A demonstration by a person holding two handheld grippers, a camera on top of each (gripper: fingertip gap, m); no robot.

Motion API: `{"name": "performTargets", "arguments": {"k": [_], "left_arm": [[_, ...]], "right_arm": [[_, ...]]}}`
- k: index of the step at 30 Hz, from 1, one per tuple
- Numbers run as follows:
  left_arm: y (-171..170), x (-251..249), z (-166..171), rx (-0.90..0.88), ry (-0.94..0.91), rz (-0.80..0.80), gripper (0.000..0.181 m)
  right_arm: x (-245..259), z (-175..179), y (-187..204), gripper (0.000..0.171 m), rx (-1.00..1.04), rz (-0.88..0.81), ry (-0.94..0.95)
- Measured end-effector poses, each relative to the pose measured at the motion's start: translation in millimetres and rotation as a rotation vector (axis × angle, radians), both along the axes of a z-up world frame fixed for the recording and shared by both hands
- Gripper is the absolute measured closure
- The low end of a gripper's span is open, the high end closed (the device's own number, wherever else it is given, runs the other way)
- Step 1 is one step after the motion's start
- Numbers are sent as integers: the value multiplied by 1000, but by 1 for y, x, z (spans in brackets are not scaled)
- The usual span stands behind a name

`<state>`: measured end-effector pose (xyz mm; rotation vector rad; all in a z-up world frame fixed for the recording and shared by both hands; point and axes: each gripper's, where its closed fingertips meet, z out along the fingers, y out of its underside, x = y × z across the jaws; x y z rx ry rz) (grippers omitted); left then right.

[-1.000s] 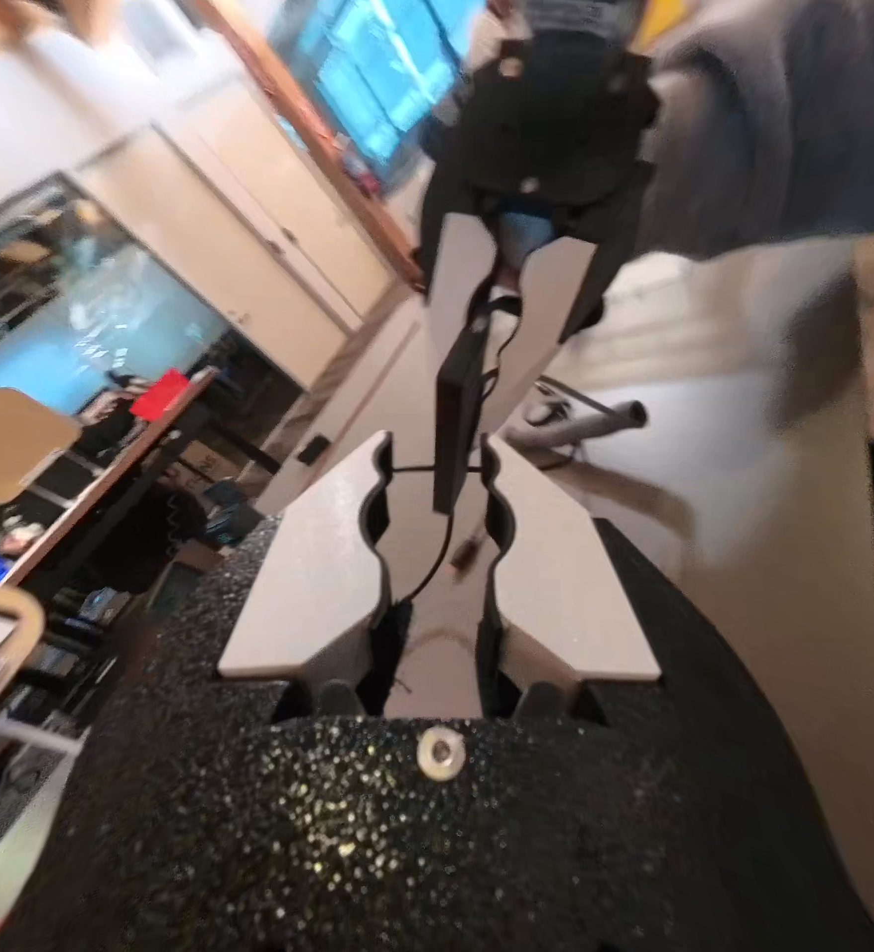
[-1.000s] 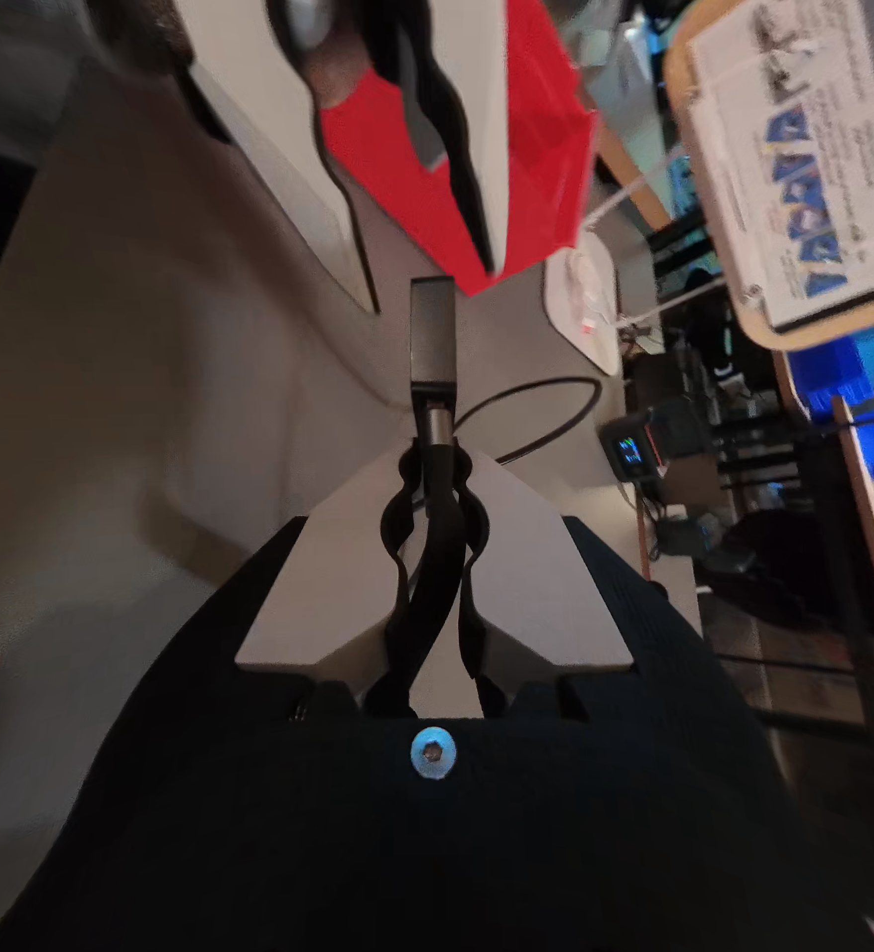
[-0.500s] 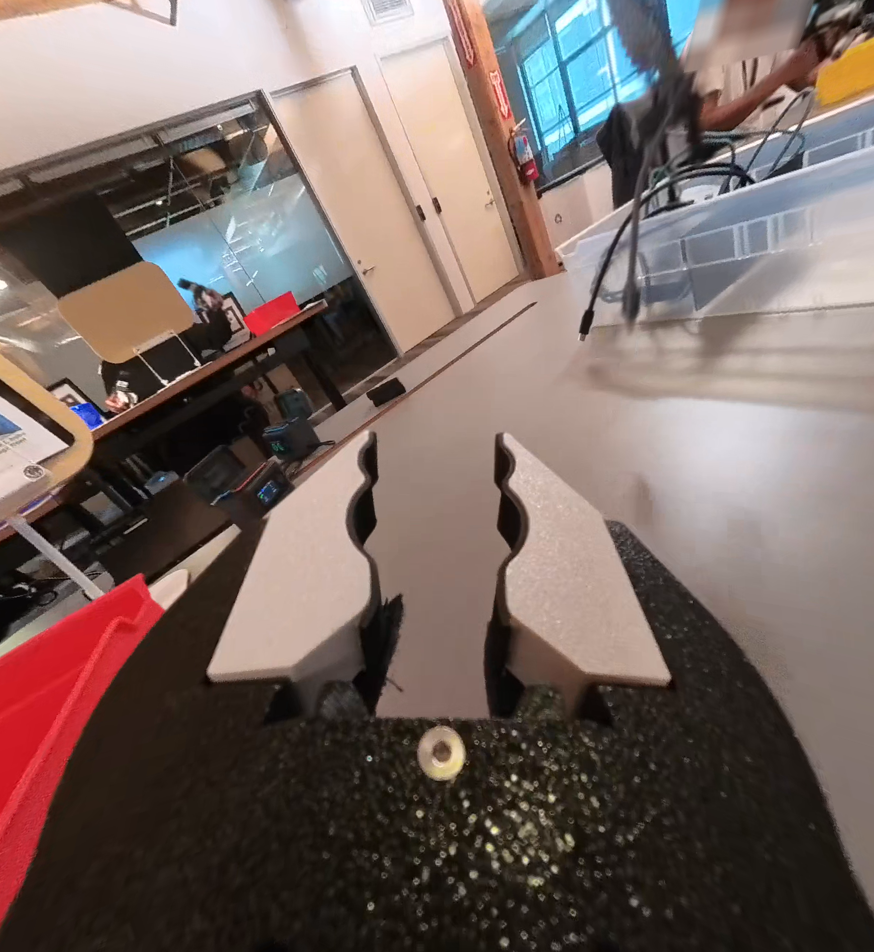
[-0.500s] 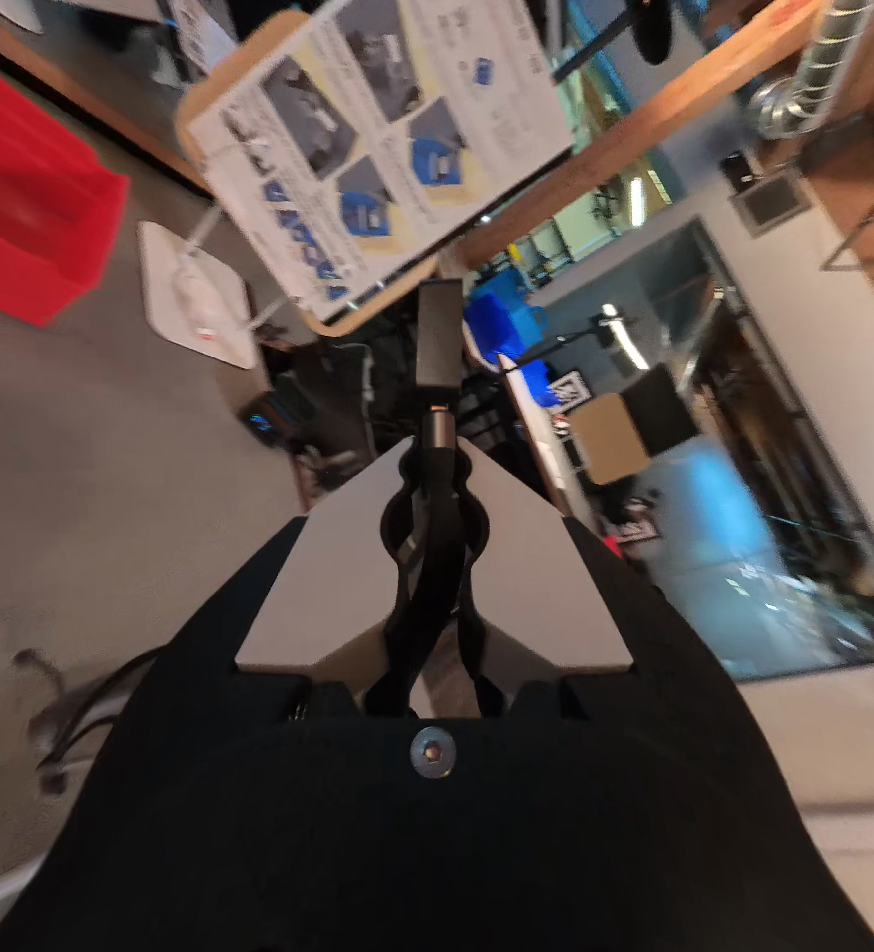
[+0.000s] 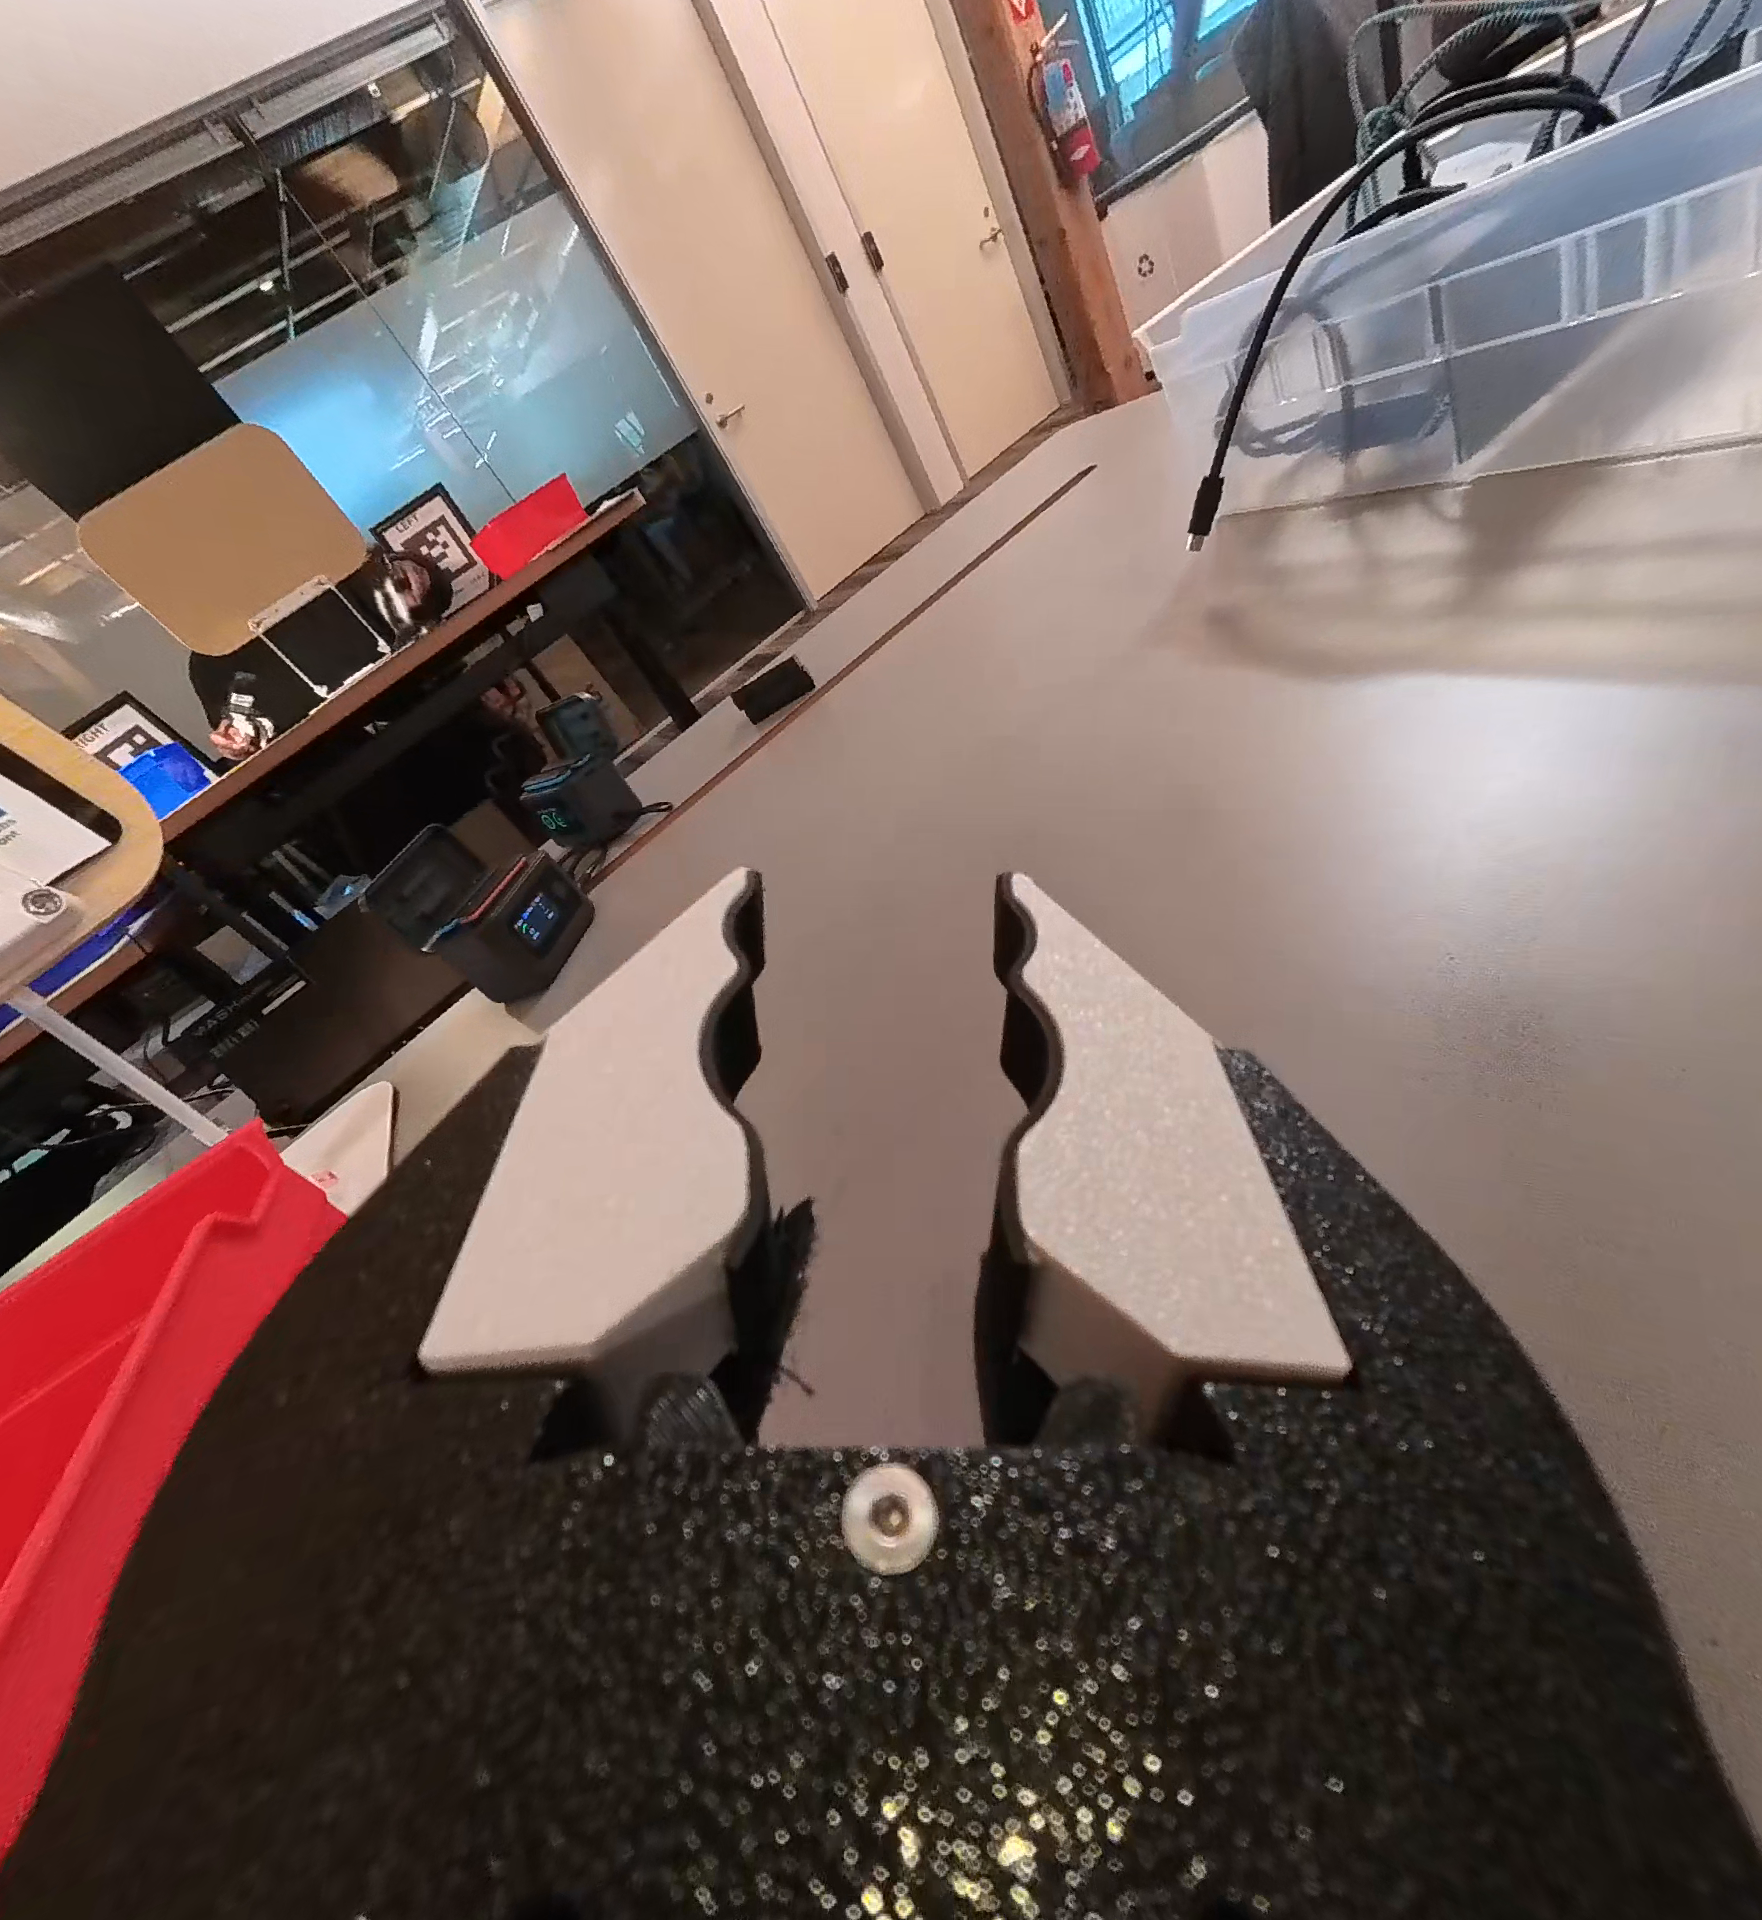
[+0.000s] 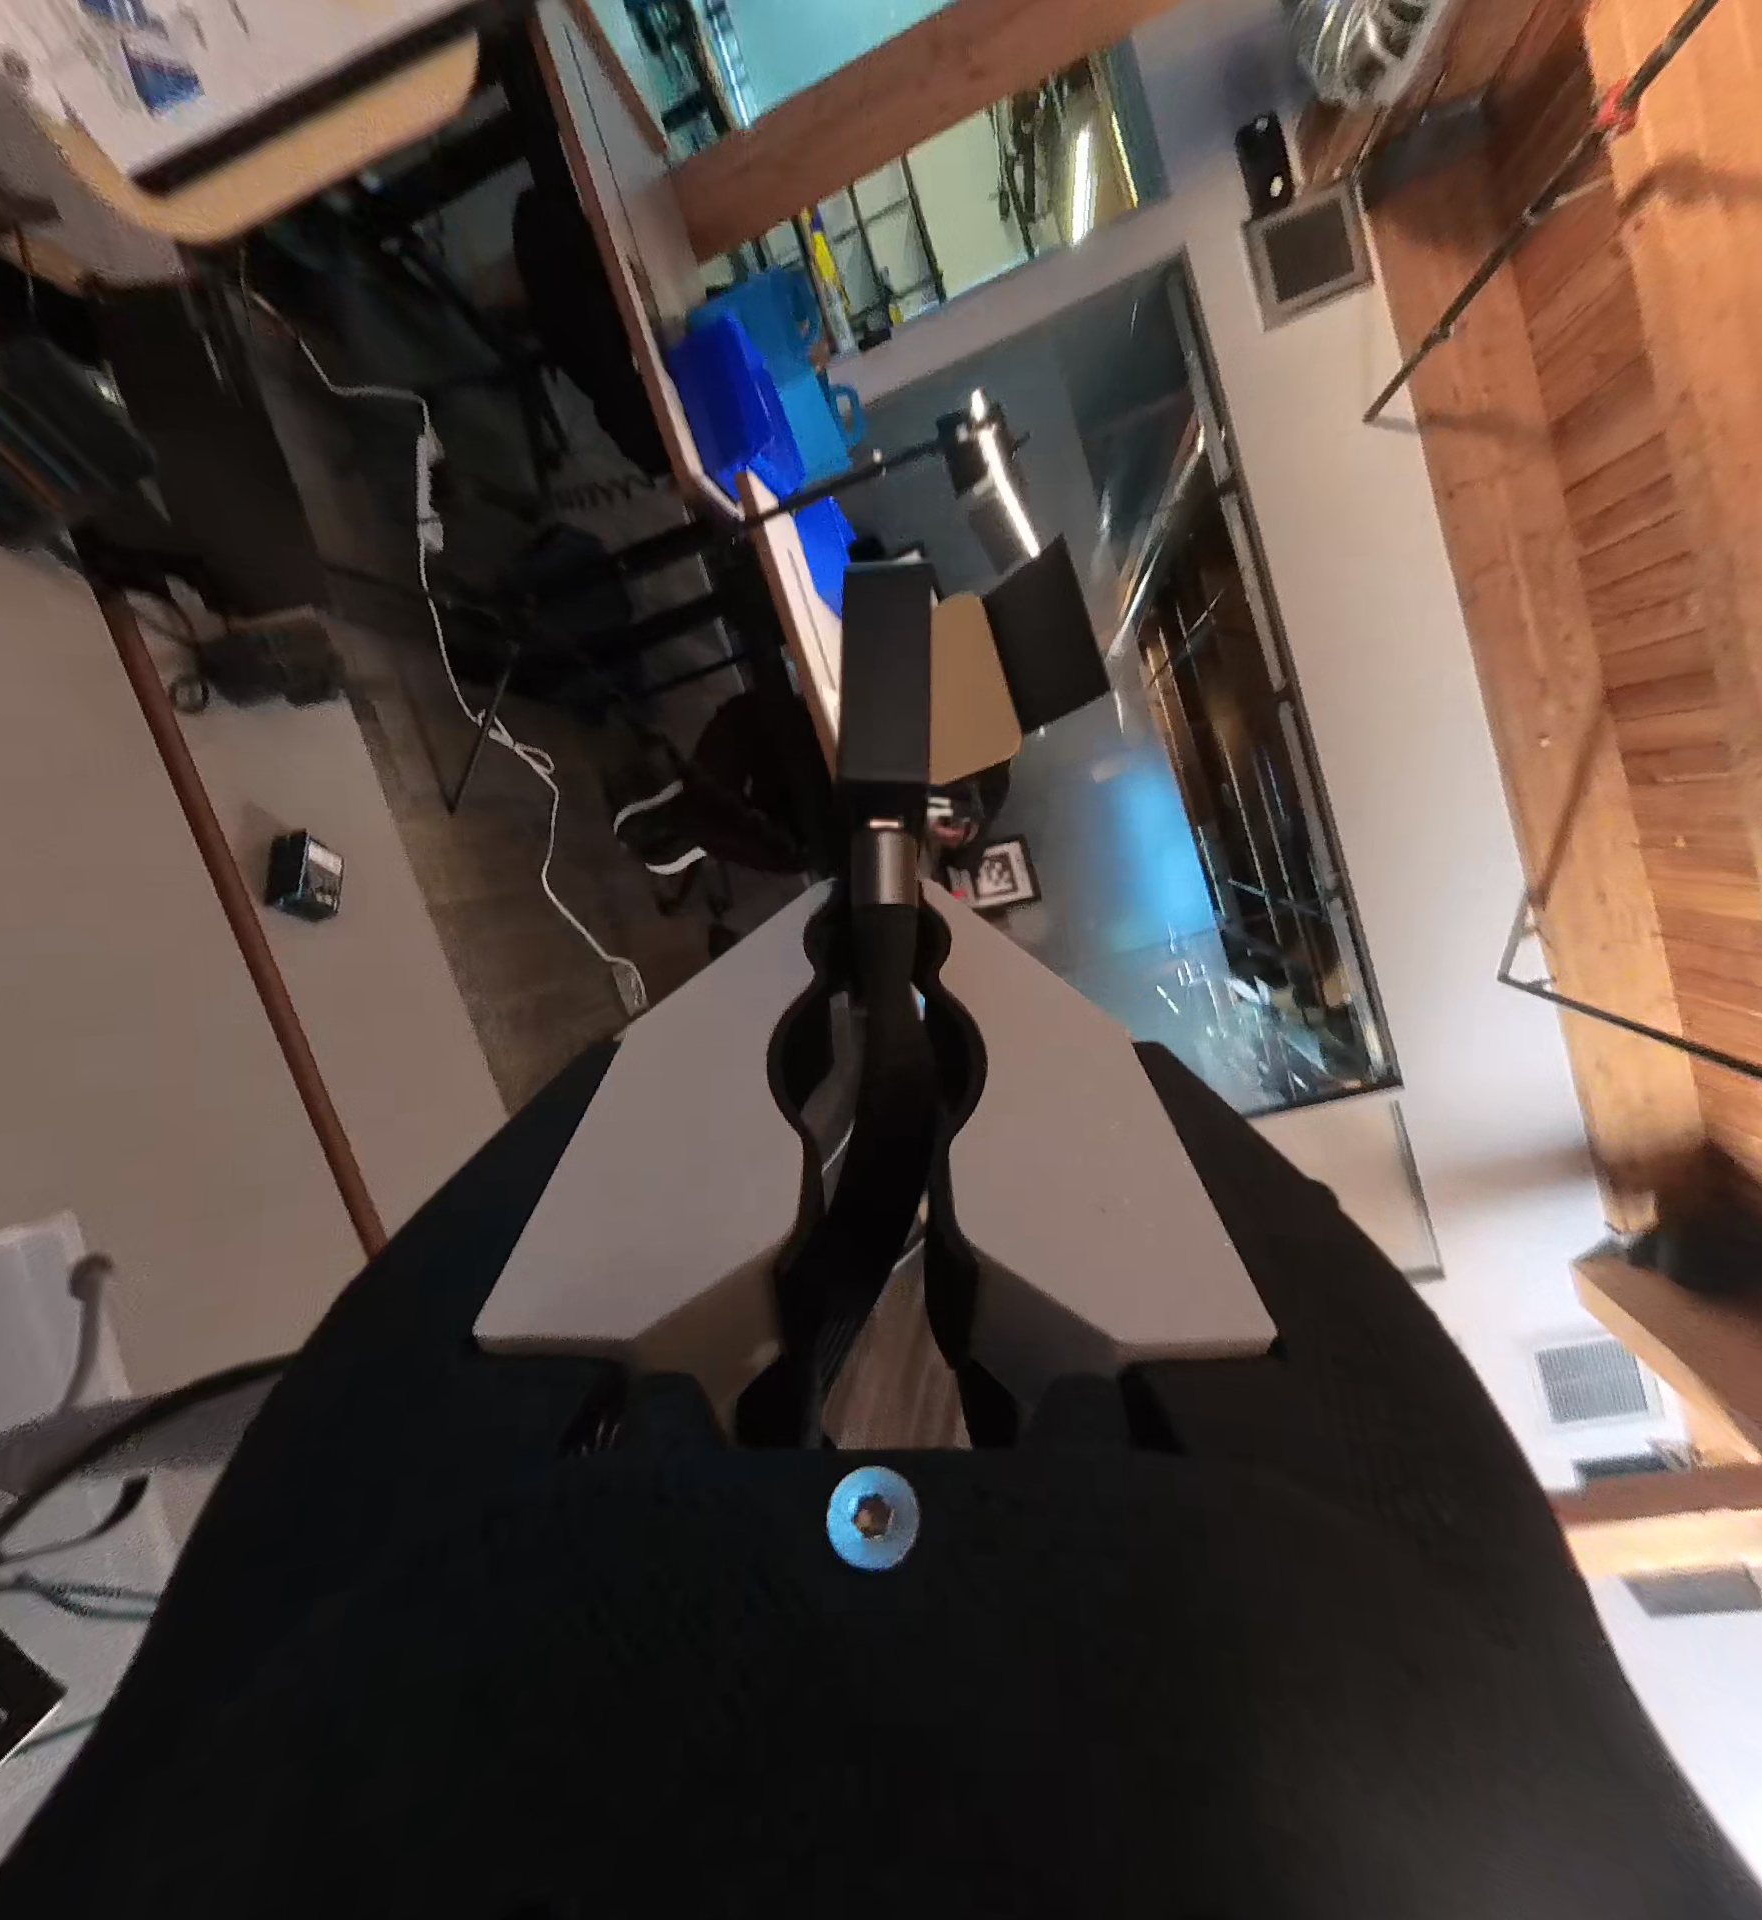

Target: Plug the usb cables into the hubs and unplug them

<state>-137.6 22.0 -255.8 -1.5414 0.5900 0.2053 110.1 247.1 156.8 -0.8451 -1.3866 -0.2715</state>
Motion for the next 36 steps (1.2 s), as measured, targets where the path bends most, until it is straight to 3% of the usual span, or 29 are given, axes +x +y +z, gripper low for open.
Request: {"name": "performTargets", "arguments": {"k": [5, 11, 14, 19, 25, 29, 36], "left_arm": [[1, 0, -4, -18, 2, -3, 139], [3, 2, -7, -30, 15, -3, 140], [4, 3, -9, -39, 24, -3, 140], [8, 6, -14, -62, 42, -5, 140], [12, 9, -20, -83, 80, 0, 141], [13, 9, -23, -92, 101, 9, 141], [14, 9, -27, -125, 64, -7, 141]], "right_arm": [[28, -75, 35, 163, 26, -45, 20], [49, -167, 33, 163, 58, -47, -40], [55, -210, 19, 163, -66, 8, -77], [72, -262, 4, 163, -508, 76, -152], [88, -319, 25, 163, -886, -55, -385], [89, -369, 52, 163, -948, -212, -622], [65, -435, 69, 162, -1017, -278, -844]]}}
